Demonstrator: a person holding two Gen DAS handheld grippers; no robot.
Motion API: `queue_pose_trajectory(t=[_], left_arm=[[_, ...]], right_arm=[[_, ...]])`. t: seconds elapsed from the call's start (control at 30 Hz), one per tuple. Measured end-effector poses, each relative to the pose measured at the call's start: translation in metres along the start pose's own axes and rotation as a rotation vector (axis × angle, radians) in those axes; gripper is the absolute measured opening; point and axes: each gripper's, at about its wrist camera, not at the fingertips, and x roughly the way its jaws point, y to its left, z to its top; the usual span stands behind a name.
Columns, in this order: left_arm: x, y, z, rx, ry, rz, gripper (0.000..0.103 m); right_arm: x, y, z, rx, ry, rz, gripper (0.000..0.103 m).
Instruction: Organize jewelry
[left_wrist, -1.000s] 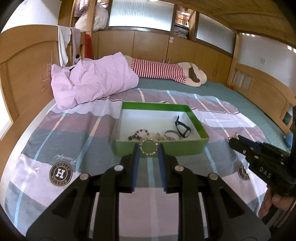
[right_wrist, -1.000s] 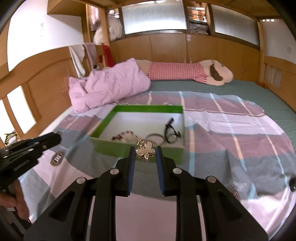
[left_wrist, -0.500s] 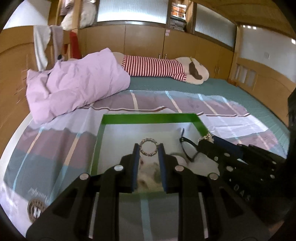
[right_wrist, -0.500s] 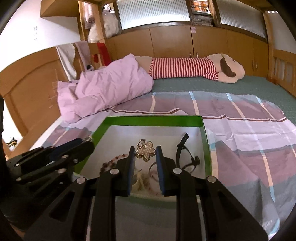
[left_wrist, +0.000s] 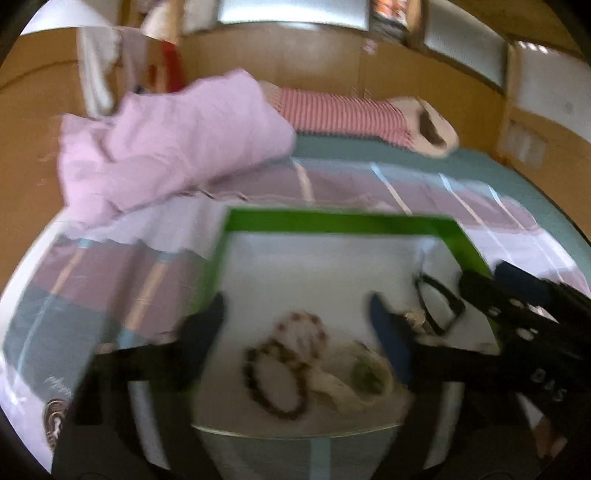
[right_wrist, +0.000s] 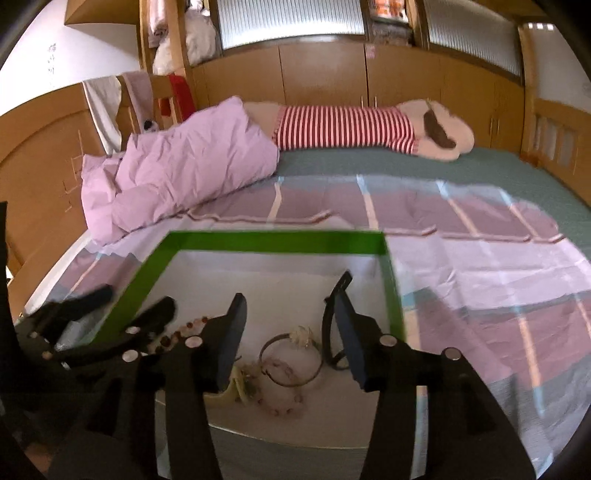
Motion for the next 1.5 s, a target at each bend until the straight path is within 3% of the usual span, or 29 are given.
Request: queue_pose_trajectory(t=[0.1,0.17,0.23,0.33,0.53,0.67,0.87,1.13,1.3,1.5], left_arm=[[-0.030,0.012,0.011,-0.021,-0.033,-0.017,0.091],[-0.060,0.018,0.016,-0.019,-0.075,-0.013,0.095],[-0.093,0.022,0.019,-0.001,-0.113,0.008,0.097],[-0.136,0.027,0.017,0.022,-0.158,0.026,0.099],[-0.206,0.032,-0.017,0.082,-0.185,0.073,0.099],[-0.232,0.031,-0.043,0.068,-0.154,0.029,0.099],[-0.258,0.018,-0.070,0.102,-0.136,0.004,0.099],[-0.253,0.019,-0.082,0.053,-0.079,-0.002,0.099],[-0.245,0.025,-0.081,-0.006,-0.061,-0.032,0.099],[-0.238,0.025,-0.077,-0.003,-0.065,0.001,0.099]], right_arm=[[-0.026,0.005,0.010,-0.027,-0.043,-0.026,0.060],[-0.051,0.007,0.015,-0.027,-0.087,-0.035,0.079],[-0.075,0.006,0.017,-0.023,-0.128,-0.053,0.090],[-0.115,0.005,0.017,-0.018,-0.170,-0.086,0.099],[-0.174,0.000,-0.009,-0.009,-0.146,-0.080,0.099],[-0.199,0.010,-0.031,-0.034,-0.102,-0.071,0.099],[-0.233,0.021,-0.063,-0.033,-0.120,-0.085,0.100],[-0.218,0.022,-0.081,-0.001,-0.028,-0.059,0.100],[-0.215,0.020,-0.078,0.013,-0.057,-0.066,0.100],[-0.217,0.014,-0.067,0.021,-0.101,-0.084,0.100]])
